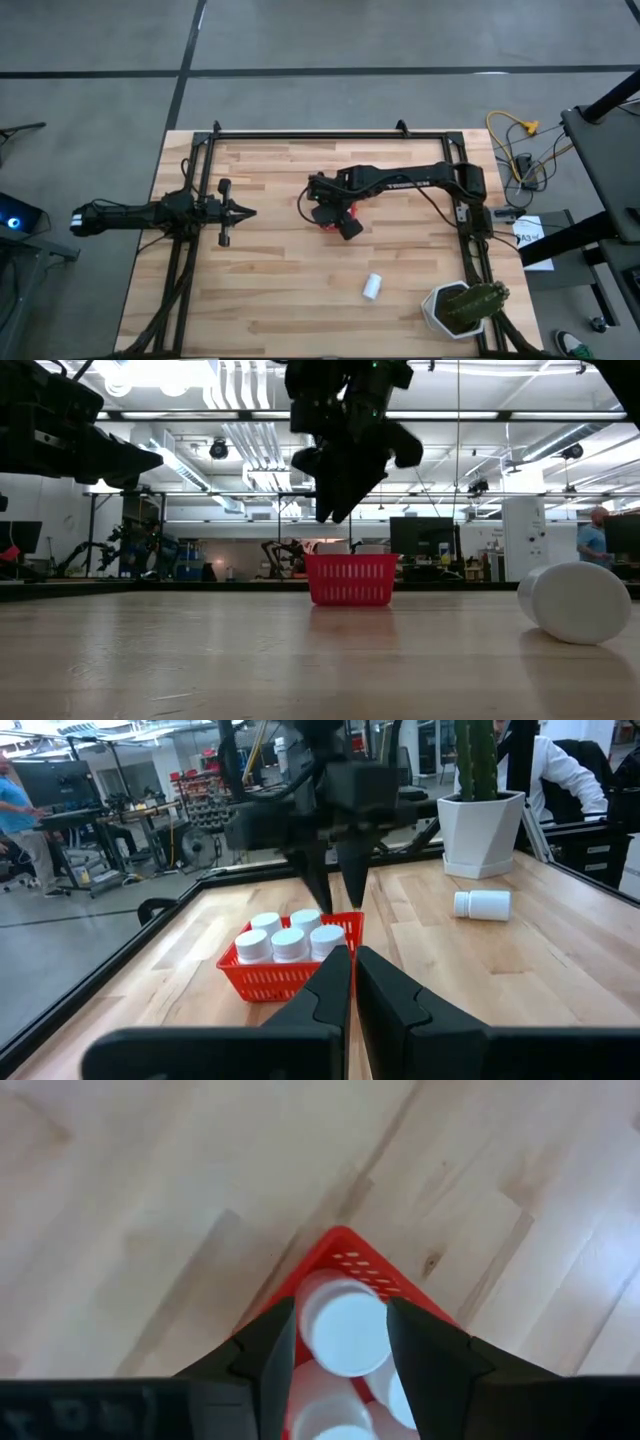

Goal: Pick and place pill bottles into a basket
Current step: Put the white medicine bottle into the red bin

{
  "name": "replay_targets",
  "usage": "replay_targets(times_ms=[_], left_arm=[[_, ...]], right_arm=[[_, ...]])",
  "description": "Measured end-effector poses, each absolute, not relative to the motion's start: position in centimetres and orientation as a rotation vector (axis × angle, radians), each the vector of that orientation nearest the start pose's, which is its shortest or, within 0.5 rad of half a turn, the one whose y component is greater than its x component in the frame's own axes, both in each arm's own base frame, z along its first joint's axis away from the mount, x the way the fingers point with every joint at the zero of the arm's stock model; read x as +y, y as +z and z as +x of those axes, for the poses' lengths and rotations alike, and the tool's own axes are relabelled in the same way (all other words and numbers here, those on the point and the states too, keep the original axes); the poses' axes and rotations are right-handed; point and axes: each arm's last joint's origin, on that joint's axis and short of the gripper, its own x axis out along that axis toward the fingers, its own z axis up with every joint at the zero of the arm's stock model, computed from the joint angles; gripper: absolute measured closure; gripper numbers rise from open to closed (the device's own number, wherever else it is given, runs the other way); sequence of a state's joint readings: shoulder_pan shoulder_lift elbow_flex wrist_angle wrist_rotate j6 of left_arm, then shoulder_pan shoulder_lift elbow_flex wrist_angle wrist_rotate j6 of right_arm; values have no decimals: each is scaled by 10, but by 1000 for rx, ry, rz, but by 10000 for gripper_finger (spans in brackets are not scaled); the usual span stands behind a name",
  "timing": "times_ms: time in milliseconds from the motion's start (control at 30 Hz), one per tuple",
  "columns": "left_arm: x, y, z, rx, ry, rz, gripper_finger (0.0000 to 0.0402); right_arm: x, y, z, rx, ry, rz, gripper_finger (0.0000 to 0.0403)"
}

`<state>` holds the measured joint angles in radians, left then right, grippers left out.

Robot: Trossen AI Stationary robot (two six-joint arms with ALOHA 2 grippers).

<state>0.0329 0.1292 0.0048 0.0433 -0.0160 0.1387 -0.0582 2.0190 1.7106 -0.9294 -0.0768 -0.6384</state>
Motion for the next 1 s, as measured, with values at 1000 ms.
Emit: replay_targets(times_ms=[1000], left_arm=[[4, 159, 105, 85, 43, 138, 400]], right_arm=[[120, 247, 370, 1368, 592, -345, 264]])
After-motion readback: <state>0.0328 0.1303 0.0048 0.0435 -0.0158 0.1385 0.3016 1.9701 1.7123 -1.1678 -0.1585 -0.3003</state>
